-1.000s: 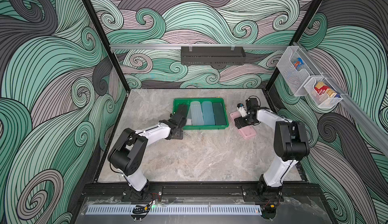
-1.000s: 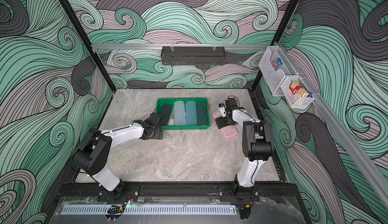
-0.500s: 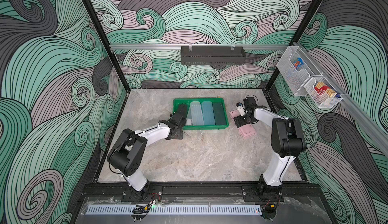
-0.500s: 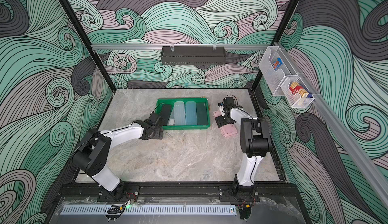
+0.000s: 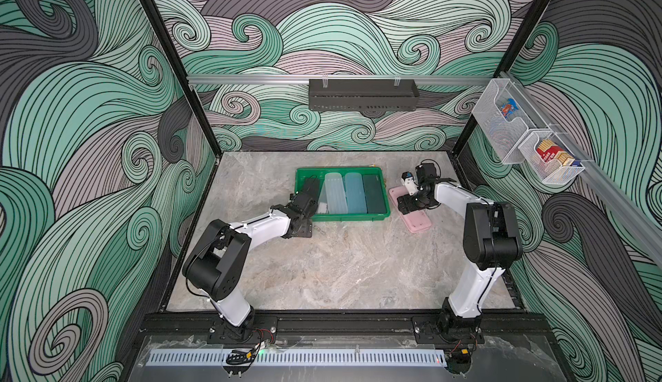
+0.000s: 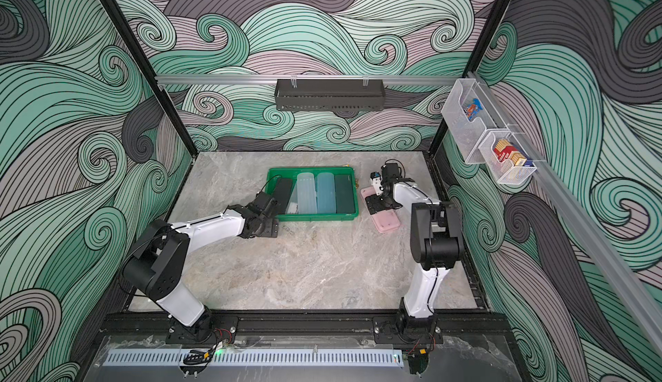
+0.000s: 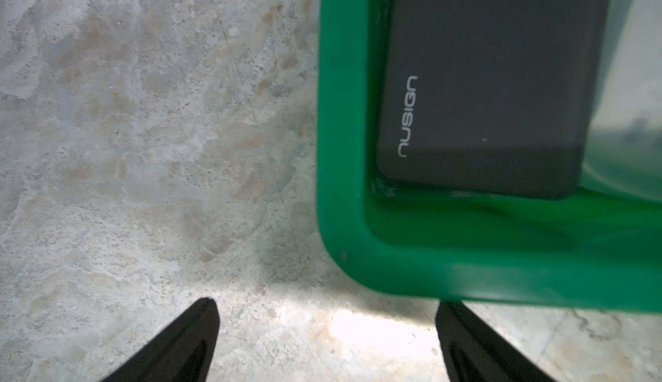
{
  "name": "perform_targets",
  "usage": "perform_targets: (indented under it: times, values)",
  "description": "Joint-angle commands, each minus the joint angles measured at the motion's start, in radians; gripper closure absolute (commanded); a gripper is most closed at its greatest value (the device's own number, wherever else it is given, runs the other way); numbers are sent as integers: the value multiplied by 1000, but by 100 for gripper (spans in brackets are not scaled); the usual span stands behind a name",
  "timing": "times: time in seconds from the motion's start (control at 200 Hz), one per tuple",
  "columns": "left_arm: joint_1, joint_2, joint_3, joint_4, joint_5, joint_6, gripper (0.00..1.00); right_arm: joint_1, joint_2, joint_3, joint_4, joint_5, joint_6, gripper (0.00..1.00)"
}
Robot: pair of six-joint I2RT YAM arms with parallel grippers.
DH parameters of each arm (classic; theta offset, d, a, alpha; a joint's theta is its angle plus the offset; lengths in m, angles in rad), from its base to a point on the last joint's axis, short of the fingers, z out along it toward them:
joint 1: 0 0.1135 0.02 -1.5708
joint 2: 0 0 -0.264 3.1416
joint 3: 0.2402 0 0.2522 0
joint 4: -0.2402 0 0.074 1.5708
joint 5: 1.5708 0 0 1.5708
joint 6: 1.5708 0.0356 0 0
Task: Put the pencil case into the storage box
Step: Adjust the storage box at the center of the board.
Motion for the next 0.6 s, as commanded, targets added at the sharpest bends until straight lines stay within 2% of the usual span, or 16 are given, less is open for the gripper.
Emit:
perform_targets:
  times: [0.0,0.13,0.16,0.18,0.195,0.315,0.595]
  values:
    - [2,-42,-12,-8,6,-6,1,9,-48,-36,-80,-81,39,17]
    - [2,-49,-10,-13,9,-6,1,10,-94,-44,-82,-107,60,17]
    - [1,-50,-9,-14,9,-6,1,10,-99,-43,-84,-93,60,12]
    - [2,-51,-9,-15,9,-5,1,9,-100,-42,-87,-81,61,3]
    - [2,-52,-11,-16,9,-6,1,10,-99,-41,-88,-69,59,1]
    - [3,-55,-13,-15,11,-3,1,9,-83,-30,-96,32,41,1]
    - [2,-51,-16,-7,13,4,1,3,45,29,-101,62,13,1]
